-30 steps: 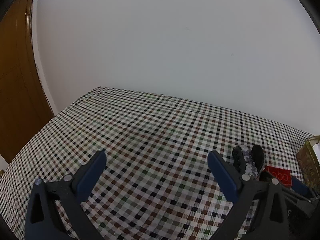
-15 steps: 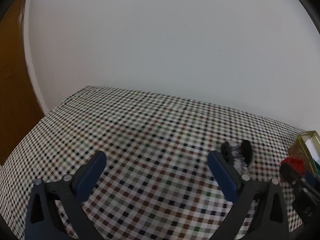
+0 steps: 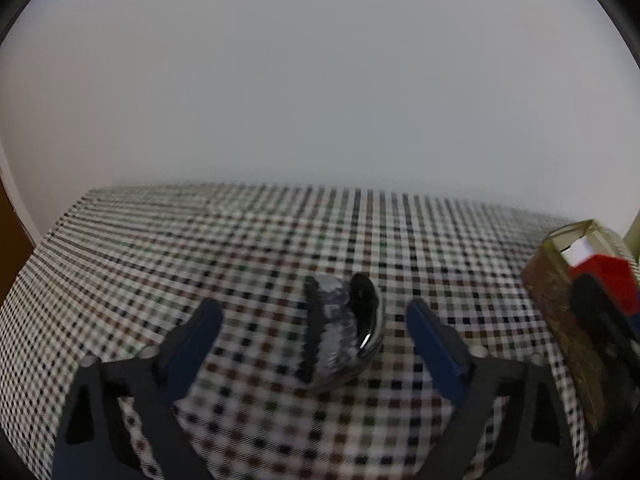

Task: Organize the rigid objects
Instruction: 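Grasp the grey toy with the left gripper while the right grasps the red brick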

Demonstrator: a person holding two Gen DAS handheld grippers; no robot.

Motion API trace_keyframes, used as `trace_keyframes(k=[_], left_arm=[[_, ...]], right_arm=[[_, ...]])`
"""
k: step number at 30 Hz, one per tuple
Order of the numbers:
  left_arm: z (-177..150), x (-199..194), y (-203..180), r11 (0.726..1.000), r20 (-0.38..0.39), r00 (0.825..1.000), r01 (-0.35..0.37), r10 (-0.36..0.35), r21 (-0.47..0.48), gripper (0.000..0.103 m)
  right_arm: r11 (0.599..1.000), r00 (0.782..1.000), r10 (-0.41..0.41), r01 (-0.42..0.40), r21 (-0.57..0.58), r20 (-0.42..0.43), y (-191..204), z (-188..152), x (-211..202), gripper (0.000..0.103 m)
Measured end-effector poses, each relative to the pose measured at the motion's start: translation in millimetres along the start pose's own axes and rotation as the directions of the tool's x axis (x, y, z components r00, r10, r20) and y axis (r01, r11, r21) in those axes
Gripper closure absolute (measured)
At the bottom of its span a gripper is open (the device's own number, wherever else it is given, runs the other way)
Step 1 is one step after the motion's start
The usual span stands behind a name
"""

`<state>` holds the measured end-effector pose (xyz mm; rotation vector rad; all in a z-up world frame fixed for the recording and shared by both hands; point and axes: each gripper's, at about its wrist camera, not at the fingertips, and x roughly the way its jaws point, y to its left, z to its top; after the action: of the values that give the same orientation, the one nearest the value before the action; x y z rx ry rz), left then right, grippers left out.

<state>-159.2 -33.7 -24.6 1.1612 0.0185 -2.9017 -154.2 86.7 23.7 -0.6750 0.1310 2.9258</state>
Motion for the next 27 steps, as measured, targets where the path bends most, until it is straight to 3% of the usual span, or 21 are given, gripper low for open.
trace_keyframes(k=[1,3,4,6,9,12,16,21,27], left_arm=[[1,7,-2,1.0,-0.031,1.0,-0.003,0.003,-0.005,0.019],[3,26,-1,0.999,-0.115,0.993,0.006,-0.011,-0.042,0.039],[3,31,0,0.998,-0.139,0.99,0.017,-0.025,-0.059,0.04],[4,30,-1,0.998,-0.131,0.991,0.023,-0.03,-0.052,0.054],[3,27,2,0.997,-0.121,0.991,0.044,-0.052,-0.064,0.06],[-1,17,12,0.992,-0.097,0.993,0.062,-0.072,-0.106,0.061],[-4,-7,14,0.995,0.007,1.0,0.009,-0.008,-0.099,0.061],[-10,-39,8,0.995,0.133,0.987,-0.087,0.091,-0.039,0.061],[-22,-61,10,0.995,0.174,0.979,-0.1,0.103,-0.026,0.061]], right_arm=[[1.0,1.0,0.002,-0.002,0.005,-0.001,-2,2,-2,0.034],[1.0,1.0,0.0,0.0,0.012,-0.003,-3,0,-2,0.034],[1.0,1.0,0.001,-0.001,0.014,-0.008,-4,0,-1,0.034],[1.0,1.0,0.003,-0.003,0.014,-0.017,-3,0,1,0.034],[1.0,1.0,0.012,-0.012,0.006,-0.023,1,-1,0,0.034],[1.0,1.0,0.011,-0.011,0.001,-0.003,2,-2,-4,0.034],[1.0,1.0,0.007,-0.007,0.004,0.022,-2,-2,-5,0.034],[1.0,0.999,0.003,-0.004,0.011,0.047,-6,0,-8,0.034],[1.0,0.998,-0.003,0.002,0.004,0.062,-2,-2,-15,0.034]])
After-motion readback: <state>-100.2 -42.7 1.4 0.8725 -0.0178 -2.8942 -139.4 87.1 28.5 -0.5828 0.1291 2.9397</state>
